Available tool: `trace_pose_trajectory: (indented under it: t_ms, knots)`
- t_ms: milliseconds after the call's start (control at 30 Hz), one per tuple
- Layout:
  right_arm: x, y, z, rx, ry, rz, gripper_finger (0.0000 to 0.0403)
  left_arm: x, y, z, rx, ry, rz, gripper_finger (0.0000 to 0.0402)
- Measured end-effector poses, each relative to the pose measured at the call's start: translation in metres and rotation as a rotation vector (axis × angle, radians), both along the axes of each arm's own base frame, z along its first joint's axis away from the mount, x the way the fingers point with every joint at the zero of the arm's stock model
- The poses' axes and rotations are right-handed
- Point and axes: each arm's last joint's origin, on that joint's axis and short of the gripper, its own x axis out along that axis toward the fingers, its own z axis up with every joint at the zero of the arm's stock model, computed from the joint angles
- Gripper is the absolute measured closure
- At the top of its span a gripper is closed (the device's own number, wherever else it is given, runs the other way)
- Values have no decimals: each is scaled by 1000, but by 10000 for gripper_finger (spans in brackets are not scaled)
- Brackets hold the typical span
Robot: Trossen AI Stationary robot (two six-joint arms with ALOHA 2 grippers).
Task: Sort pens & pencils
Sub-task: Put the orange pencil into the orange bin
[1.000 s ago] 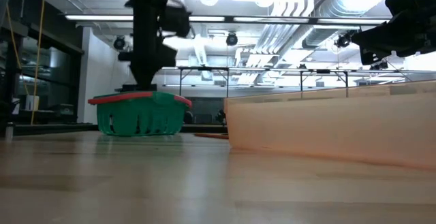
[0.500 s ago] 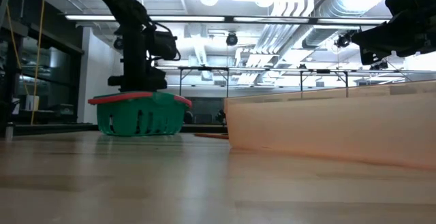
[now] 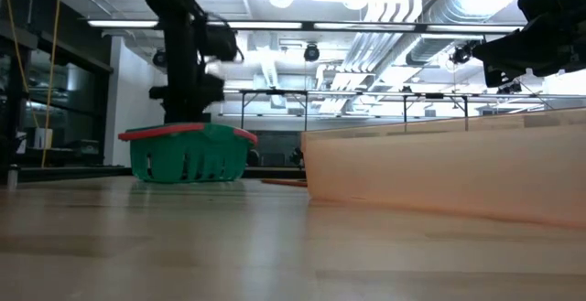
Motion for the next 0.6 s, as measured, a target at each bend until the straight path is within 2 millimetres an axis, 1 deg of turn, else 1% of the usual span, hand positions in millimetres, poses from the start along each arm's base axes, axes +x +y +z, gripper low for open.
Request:
trace_pose_trajectory:
  t_ms: [100, 200, 267, 333, 467, 533, 600]
  knots:
    - [0, 0, 0, 0, 0, 0, 402, -6, -11, 24, 70, -56, -47, 261]
    - [0, 0, 0, 0, 0, 0, 402, -15, -20, 50, 149, -135, -77, 270]
    - [0, 0, 0, 0, 1, 0, 402, -20, -26, 66, 185, -232, -97, 278]
    - [0, 0, 0, 0, 0, 0, 402, -23, -31, 81, 211, -369, -140, 286]
    - [0, 0, 0, 0, -1, 0, 402, -18, -45, 108, 248, -643, -291, 299]
    - [0, 0, 0, 0, -2, 0, 402, -13, -52, 116, 278, -731, -355, 305]
    - [0, 0, 0, 0, -3, 0, 402, -6, -59, 120, 299, -789, -407, 311]
